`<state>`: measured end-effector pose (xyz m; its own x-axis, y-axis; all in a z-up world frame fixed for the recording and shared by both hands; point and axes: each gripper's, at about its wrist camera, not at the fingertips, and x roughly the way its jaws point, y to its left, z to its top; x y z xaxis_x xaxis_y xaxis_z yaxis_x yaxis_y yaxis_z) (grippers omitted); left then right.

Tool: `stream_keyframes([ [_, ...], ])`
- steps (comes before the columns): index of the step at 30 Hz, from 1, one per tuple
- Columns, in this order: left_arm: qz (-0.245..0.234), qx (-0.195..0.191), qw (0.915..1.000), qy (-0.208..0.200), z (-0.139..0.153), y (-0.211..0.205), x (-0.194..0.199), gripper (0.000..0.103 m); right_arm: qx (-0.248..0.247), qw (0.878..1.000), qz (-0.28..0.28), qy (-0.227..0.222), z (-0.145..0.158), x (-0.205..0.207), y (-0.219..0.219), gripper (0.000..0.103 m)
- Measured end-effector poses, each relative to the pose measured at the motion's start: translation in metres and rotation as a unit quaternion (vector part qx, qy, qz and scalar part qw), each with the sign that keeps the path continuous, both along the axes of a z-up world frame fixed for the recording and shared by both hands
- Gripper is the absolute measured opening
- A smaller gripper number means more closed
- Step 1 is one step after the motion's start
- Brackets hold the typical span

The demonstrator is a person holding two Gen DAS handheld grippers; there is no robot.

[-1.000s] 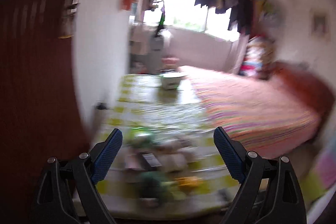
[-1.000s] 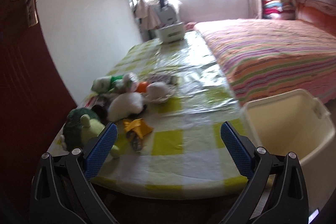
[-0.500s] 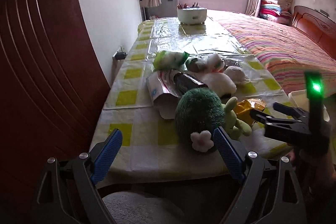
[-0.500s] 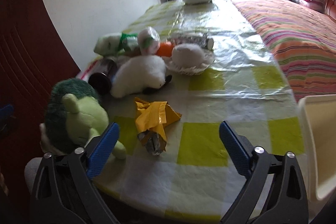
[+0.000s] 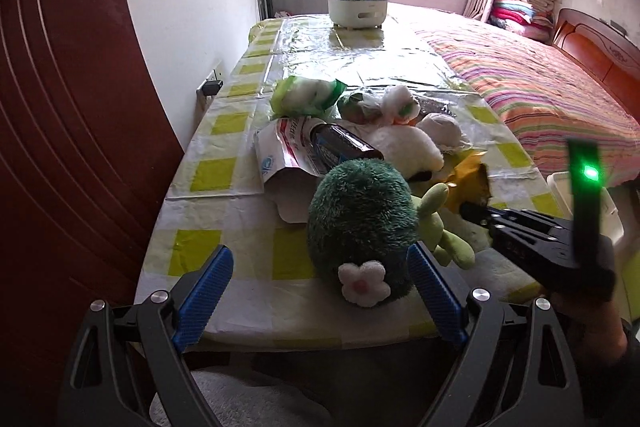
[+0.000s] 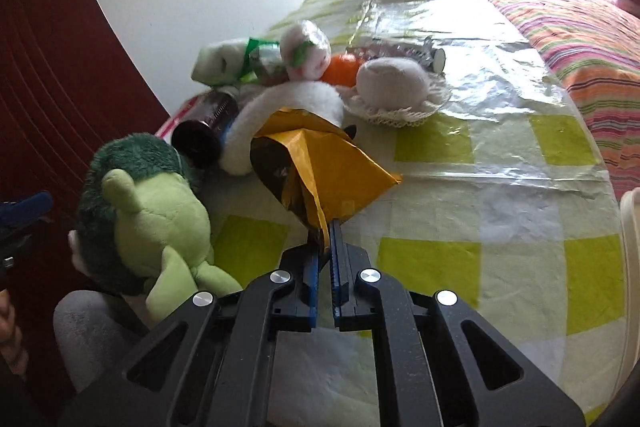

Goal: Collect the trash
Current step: 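Close the right gripper on the yellow snack wrapper, then grasp the green plush toy with the left gripper while right carries wrapper to bin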

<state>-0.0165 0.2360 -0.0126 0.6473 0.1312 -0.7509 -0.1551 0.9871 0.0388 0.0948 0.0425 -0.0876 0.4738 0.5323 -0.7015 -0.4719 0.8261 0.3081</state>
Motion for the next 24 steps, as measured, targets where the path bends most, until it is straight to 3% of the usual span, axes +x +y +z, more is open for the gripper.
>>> stream_keyframes([
  [5,0.004,-0.013,0.9998,0.015,-0.009,0.003,0.011,0.086,0.018,0.999,-0.001,-0.027,0.014,-0.014,-0.016,0.004],
  [12,-0.026,-0.017,0.9991,0.029,-0.018,-0.008,0.026,0.086,0.048,0.997,-0.02,-0.059,0.039,-0.041,-0.048,0.004],
  [22,-0.024,-0.083,0.9919,0.093,-0.042,-0.009,0.063,0.086,0.05,0.994,-0.024,-0.098,0.057,-0.062,-0.061,0.004],
  [24,-0.027,-0.097,0.9913,0.086,-0.043,-0.009,0.063,0.076,0.051,0.993,-0.027,-0.103,0.059,-0.064,-0.065,0.004],
])
